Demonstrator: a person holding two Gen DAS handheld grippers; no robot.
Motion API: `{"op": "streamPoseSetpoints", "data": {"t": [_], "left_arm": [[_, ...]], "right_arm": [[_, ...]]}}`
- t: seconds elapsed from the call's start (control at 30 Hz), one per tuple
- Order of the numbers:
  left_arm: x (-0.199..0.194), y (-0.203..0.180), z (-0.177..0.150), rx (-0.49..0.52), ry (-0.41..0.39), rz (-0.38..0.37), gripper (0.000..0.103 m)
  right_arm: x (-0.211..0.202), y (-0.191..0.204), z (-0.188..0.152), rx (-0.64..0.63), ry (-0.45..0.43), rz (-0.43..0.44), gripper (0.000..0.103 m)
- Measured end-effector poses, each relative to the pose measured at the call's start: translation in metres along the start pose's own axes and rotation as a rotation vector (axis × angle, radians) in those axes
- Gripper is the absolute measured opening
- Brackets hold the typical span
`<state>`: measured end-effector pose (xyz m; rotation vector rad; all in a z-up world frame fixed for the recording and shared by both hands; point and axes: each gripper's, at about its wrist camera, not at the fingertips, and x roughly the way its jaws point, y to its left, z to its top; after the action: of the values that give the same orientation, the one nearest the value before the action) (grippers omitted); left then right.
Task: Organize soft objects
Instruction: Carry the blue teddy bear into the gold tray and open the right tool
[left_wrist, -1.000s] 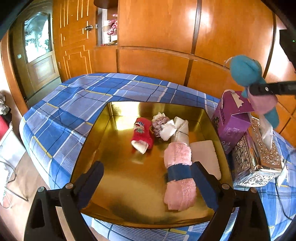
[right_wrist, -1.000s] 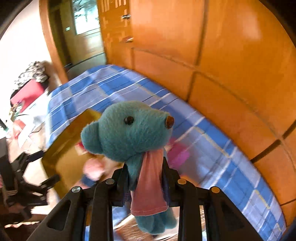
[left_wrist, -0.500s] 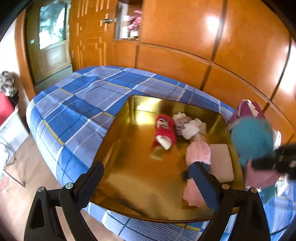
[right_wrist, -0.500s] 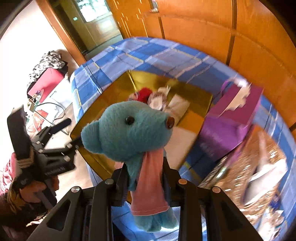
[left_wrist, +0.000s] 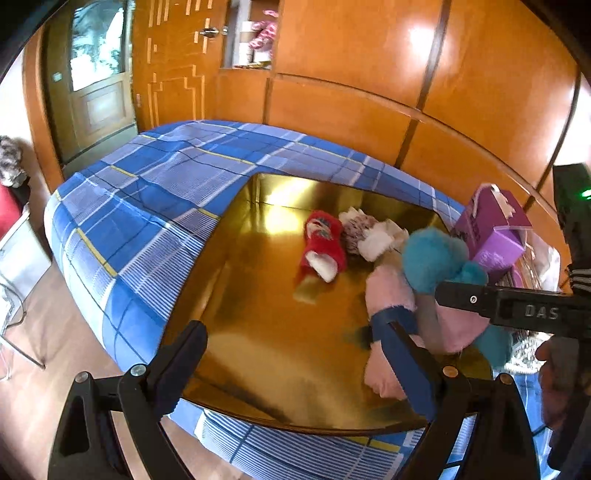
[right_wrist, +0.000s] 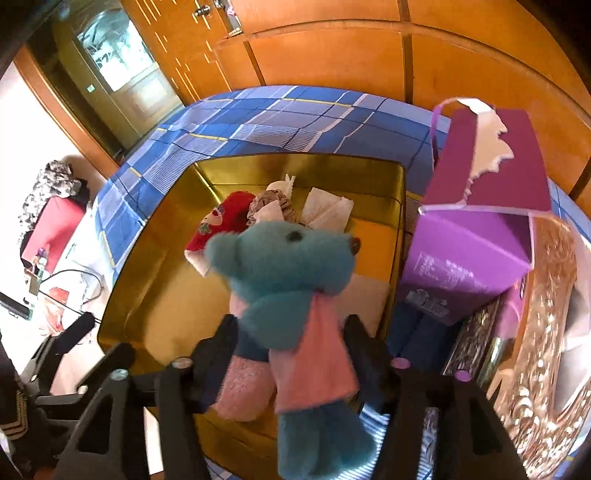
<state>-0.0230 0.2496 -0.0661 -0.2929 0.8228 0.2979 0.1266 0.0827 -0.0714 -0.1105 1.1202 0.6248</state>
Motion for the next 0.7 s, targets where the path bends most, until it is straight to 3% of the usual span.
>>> {"op": "streamPoseSetpoints", "data": {"t": [0.33,0.53,0.7], "left_arm": [[-0.014,-0.009,0.003,0.015,-0.043,-0.012,0.096],[-0.024,-0.011,0.002,0.02,-0.063,0.003,0.095],[-0.025,-0.014,0.001,0.026,-0.056,0.002,0.095]], "right_arm": [[-0.021,0.008,-0.024,-0.021,-0.041,0.113,0.067],[0.005,0.022,-0.024,-0.086,-0.016,0.065,0.067],[-0.009,0.022,-0.033,-0.109,-0.046,0.049,0.067]]}}
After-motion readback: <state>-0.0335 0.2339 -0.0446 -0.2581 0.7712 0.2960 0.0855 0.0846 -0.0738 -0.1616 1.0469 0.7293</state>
